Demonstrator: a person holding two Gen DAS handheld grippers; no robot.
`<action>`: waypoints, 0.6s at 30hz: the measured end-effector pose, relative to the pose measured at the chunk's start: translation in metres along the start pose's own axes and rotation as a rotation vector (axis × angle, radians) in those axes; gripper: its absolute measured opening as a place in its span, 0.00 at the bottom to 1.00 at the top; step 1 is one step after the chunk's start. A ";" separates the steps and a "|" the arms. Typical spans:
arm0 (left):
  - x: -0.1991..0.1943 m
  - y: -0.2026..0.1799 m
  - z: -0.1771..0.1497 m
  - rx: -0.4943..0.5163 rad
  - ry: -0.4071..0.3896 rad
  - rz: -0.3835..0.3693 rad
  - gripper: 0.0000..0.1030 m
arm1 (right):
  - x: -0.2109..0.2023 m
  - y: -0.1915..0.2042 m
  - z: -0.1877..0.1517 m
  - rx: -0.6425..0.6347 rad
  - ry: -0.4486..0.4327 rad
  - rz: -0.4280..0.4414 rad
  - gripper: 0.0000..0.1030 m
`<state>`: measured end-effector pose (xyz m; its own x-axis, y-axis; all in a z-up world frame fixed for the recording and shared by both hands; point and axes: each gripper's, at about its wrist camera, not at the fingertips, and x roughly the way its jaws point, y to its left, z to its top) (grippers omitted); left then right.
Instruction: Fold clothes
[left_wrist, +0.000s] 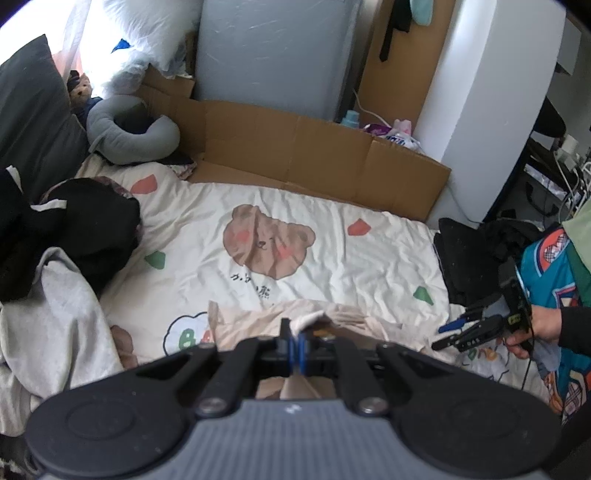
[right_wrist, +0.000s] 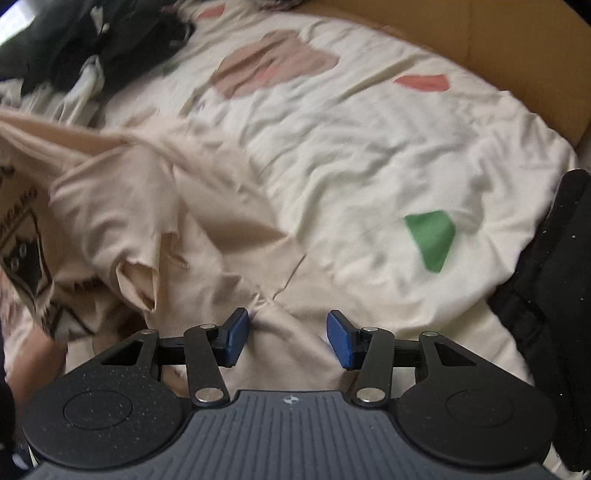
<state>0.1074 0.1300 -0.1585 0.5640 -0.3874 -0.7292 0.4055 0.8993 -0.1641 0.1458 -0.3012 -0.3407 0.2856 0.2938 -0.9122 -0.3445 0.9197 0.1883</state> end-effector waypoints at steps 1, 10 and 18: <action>-0.001 0.000 0.001 -0.003 -0.003 0.000 0.03 | -0.001 0.000 -0.002 -0.004 0.011 0.016 0.22; -0.014 -0.007 0.020 0.014 -0.065 -0.011 0.03 | -0.063 -0.005 -0.010 -0.052 0.004 -0.051 0.00; -0.039 -0.026 0.043 0.030 -0.191 -0.059 0.03 | -0.169 -0.015 -0.015 0.047 -0.175 -0.223 0.00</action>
<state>0.1058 0.1130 -0.0969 0.6636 -0.4736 -0.5790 0.4616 0.8684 -0.1812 0.0894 -0.3684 -0.1949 0.5010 0.1193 -0.8572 -0.2154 0.9765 0.0100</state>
